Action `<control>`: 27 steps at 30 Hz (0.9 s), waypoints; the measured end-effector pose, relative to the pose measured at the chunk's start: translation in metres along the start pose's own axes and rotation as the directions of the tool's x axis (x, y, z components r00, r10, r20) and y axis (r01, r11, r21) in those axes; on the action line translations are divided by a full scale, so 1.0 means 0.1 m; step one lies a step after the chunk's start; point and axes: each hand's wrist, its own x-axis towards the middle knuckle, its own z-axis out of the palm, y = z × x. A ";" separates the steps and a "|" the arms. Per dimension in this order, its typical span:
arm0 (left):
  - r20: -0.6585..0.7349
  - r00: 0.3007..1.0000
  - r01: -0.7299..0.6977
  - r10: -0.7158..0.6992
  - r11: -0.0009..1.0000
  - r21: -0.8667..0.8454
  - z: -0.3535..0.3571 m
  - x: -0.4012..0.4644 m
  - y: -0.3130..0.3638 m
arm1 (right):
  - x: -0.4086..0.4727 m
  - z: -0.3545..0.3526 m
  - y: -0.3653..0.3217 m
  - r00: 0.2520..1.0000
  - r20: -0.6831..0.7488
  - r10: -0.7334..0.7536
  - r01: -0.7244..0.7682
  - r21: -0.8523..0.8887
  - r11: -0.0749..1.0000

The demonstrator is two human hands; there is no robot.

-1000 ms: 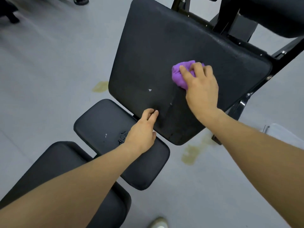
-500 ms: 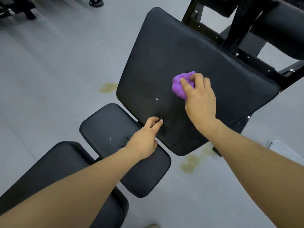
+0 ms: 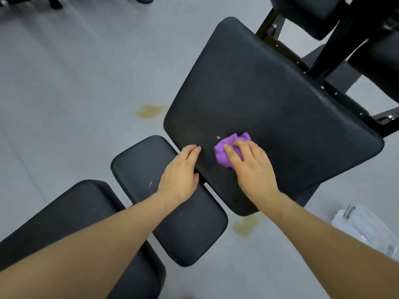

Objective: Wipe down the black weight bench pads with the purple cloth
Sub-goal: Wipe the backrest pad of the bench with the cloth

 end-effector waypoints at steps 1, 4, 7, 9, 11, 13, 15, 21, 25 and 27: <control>-0.027 1.000 -0.003 0.004 1.000 0.011 -0.02 0.05 -0.05 | 0.22 0.01 -0.02 0.999 -0.023 0.022 -0.022 0.009 1.000; -0.060 0.998 0.004 -0.002 1.000 0.028 -0.06 0.19 -0.18 | 0.75 0.06 -0.05 0.999 -0.019 0.030 -0.029 0.025 0.999; -0.010 1.000 -0.001 0.002 1.000 0.028 -0.07 0.25 -0.24 | 0.47 0.02 0.02 1.000 0.021 0.005 -0.007 0.062 0.998; 0.044 0.999 -0.016 0.014 0.999 0.030 -0.09 0.26 -0.27 | 0.00 -0.07 0.10 0.998 0.057 -0.006 0.000 0.098 0.995; 0.078 0.997 -0.024 0.022 0.999 0.026 -0.12 0.27 -0.30 | -0.27 -0.17 0.15 0.992 0.124 0.001 -0.012 0.088 0.996; 0.089 0.995 -0.043 0.040 0.999 0.025 -0.16 0.28 -0.32 | -0.21 -0.16 0.15 0.983 0.181 0.013 -0.030 0.088 0.996; 0.096 0.993 -0.069 0.066 0.997 0.025 -0.20 0.31 -0.35 | 0.04 -0.13 0.08 0.984 0.178 0.022 -0.038 0.089 0.995; 0.035 0.994 -0.108 0.106 0.993 0.051 -0.28 0.43 -0.53 | 1.15 0.12 -0.30 0.988 0.133 0.084 -0.100 0.117 0.988; 0.016 0.999 -0.039 0.038 0.997 0.064 -0.33 0.55 -0.63 | 0.86 0.13 -0.23 0.993 0.118 0.022 -0.037 0.125 0.992; 0.040 0.999 -0.036 0.034 0.998 0.054 -0.36 0.57 -0.63 | 0.40 0.05 -0.17 0.989 0.148 -0.015 -0.006 0.137 0.991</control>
